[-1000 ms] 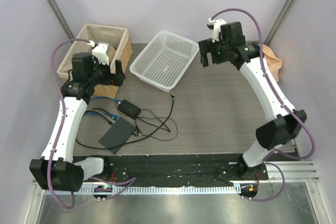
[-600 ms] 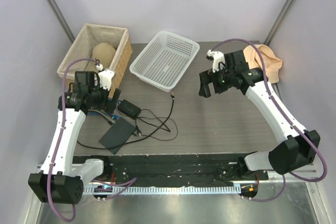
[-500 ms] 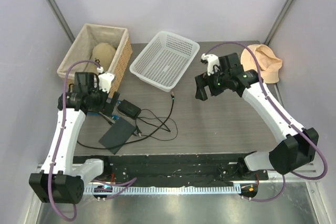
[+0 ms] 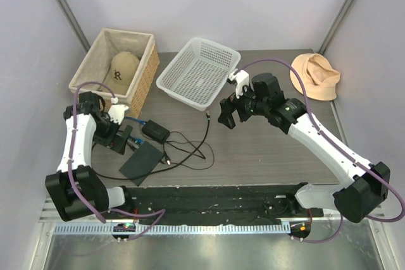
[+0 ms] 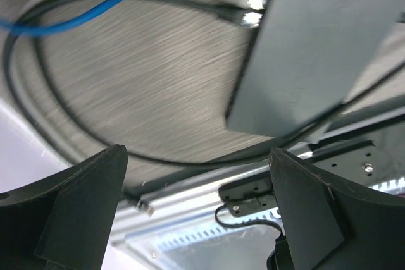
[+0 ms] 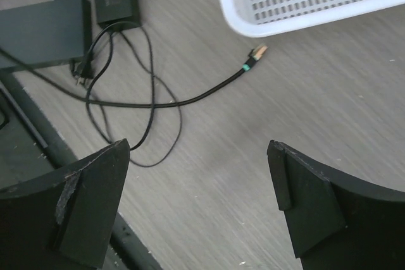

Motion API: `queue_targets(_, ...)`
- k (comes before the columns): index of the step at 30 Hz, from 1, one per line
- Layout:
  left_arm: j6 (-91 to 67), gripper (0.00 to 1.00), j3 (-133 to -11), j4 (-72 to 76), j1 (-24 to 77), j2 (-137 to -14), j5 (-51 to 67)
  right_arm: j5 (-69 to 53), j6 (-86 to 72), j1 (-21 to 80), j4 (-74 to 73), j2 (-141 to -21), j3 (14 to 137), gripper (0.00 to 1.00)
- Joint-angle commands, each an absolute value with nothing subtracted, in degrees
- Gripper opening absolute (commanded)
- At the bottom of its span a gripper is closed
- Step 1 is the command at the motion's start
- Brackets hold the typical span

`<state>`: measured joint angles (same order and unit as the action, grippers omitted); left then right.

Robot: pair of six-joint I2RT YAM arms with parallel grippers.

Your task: Pull the plug from the switch port

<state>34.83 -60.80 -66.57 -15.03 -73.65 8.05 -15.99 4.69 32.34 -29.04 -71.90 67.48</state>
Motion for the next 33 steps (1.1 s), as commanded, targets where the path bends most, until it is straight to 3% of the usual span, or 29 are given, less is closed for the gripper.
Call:
queue_targets(1,42.4,0.99,-58.4,-69.2,-14.9,-74.2,17.8,-21.7,2.7,32.3,-28.1,-69.0,66.6,0.99)
queue_targets(24,32.1,0.82,-50.2,-56.4,-6.2,-87.1,19.7,-20.5,4.7,28.7,-28.7,-67.4,63.1,0.98)
queue_targets(29,30.2,0.82,-50.9,-57.0,-5.0,-91.1,20.8,-20.5,4.3,27.0,-29.1,-67.1,62.7,0.98)
queue_targets(33,30.0,0.77,-51.2,-58.1,-1.9,-93.3,20.6,-20.8,3.6,25.7,-28.3,-67.1,62.7,0.98)
